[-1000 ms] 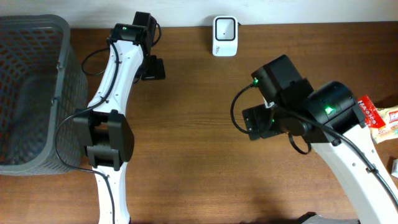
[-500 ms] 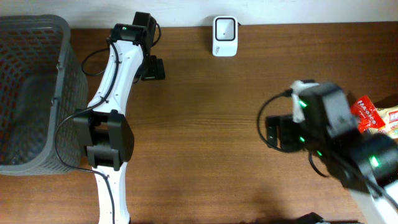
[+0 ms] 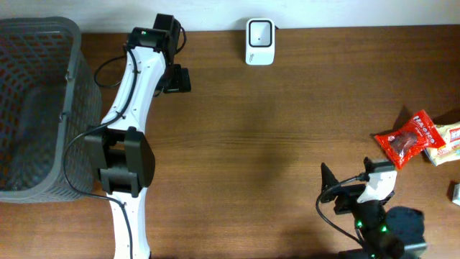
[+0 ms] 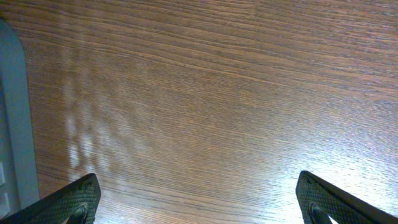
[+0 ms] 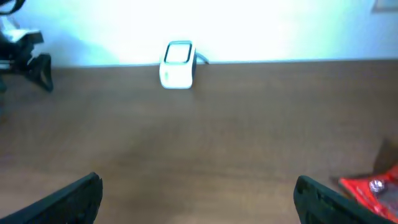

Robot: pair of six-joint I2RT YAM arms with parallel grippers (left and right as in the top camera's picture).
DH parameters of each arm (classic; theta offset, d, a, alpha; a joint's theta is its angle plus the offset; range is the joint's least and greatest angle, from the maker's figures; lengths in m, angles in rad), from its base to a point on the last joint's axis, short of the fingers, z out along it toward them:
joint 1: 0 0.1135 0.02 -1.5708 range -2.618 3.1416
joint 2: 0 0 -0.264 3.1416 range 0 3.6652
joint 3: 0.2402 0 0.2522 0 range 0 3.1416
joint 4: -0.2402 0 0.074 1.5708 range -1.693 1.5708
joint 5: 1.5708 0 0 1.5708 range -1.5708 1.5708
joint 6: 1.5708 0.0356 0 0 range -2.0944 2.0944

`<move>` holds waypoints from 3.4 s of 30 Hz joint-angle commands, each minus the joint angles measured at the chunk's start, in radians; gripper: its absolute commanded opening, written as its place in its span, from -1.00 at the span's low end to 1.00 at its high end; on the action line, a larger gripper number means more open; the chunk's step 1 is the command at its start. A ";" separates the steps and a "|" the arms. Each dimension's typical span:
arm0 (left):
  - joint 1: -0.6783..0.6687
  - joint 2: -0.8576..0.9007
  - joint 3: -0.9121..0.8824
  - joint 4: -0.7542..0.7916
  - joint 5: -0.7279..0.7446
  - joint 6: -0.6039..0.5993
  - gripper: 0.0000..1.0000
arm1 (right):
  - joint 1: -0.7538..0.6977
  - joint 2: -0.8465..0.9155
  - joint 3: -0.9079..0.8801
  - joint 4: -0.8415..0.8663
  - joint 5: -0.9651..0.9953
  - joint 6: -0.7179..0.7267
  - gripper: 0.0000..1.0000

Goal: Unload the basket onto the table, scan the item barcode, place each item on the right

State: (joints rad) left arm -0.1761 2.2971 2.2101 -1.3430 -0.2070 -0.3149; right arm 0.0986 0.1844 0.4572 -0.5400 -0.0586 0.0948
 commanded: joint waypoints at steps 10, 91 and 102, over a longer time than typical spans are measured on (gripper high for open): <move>0.007 -0.023 -0.001 -0.001 0.001 -0.006 0.98 | -0.068 -0.181 -0.270 0.287 -0.007 -0.035 0.97; 0.008 -0.041 -0.001 -0.027 0.005 -0.006 0.98 | -0.066 -0.181 -0.452 0.458 0.073 -0.095 0.97; 0.009 -0.283 -0.001 0.132 0.119 0.208 0.98 | -0.066 -0.181 -0.452 0.458 0.073 -0.095 0.97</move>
State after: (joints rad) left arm -0.1753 2.1544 2.2044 -1.2274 -0.1810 -0.2810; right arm 0.0387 0.0139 0.0105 -0.0734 0.0101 -0.0006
